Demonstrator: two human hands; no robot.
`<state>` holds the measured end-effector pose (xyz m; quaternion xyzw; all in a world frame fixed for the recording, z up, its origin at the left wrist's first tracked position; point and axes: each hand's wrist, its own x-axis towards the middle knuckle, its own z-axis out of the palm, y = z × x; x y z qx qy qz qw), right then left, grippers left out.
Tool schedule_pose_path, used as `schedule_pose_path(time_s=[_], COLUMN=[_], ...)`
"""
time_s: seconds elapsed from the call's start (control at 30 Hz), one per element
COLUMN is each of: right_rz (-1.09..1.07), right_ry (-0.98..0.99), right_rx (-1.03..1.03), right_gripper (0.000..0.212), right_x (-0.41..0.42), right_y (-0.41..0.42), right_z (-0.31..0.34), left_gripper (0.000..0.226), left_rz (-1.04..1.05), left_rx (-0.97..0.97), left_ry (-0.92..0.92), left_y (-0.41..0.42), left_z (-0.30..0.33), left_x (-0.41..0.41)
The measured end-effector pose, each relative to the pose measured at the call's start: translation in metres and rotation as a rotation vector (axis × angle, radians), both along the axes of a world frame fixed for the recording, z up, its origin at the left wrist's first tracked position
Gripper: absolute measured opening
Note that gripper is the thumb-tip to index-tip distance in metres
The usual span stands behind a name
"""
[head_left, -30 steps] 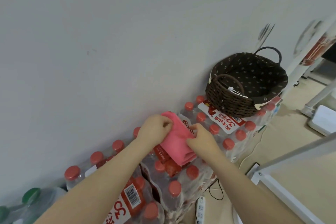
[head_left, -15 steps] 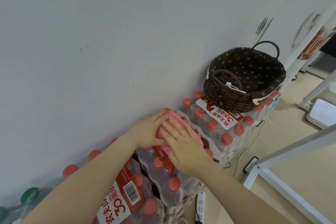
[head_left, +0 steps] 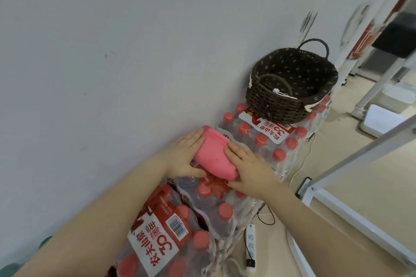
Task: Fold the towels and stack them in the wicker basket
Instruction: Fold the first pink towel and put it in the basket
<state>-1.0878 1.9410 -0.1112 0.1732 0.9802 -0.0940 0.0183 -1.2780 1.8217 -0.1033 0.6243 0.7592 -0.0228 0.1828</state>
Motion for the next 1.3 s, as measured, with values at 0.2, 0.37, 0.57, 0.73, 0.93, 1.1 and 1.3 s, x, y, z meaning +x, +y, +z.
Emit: schedule_pose_path(time_s=[0.2, 0.37, 0.57, 0.73, 0.93, 1.1, 1.3], right_rz=[-0.368, -0.541, -0.501, -0.432, -0.544, -0.624, -0.609], right_ry=[0.367, 0.707, 0.842, 0.810, 0.358, 0.217, -0.057], right_rx=[-0.442, -0.841, -0.824, -0.898, -0.385, -0.166, 0.261], right_gripper=[0.025, 0.018, 0.020, 0.039, 0.037, 0.031, 0.027], right_x=[-0.008, 0.004, 0.021, 0.042, 0.021, -0.005, -0.023], right_y=[0.005, 0.039, 0.114, 0.210, 0.306, 0.352, 0.369], right_z=[0.027, 0.060, 0.122, 0.150, 0.141, 0.117, 0.095], left_gripper=[0.098, 0.039, 0.018, 0.014, 0.026, 0.019, 0.015], left_rz=[0.157, 0.430, 0.436, 0.346, 0.473, 0.472, 0.496], left_rx=[0.119, 0.451, 0.718, 0.659, 0.552, 0.461, 0.397], left_ry=[-0.375, -0.989, -1.108, -0.994, -0.683, -0.357, -0.343], left_y=[0.003, 0.028, 0.116, 0.203, 0.317, 0.383, 0.418], left_z=[0.013, 0.033, 0.093, 0.138, 0.132, 0.109, 0.095], left_x=[-0.011, 0.018, 0.026, 0.027, 0.014, 0.015, 0.026])
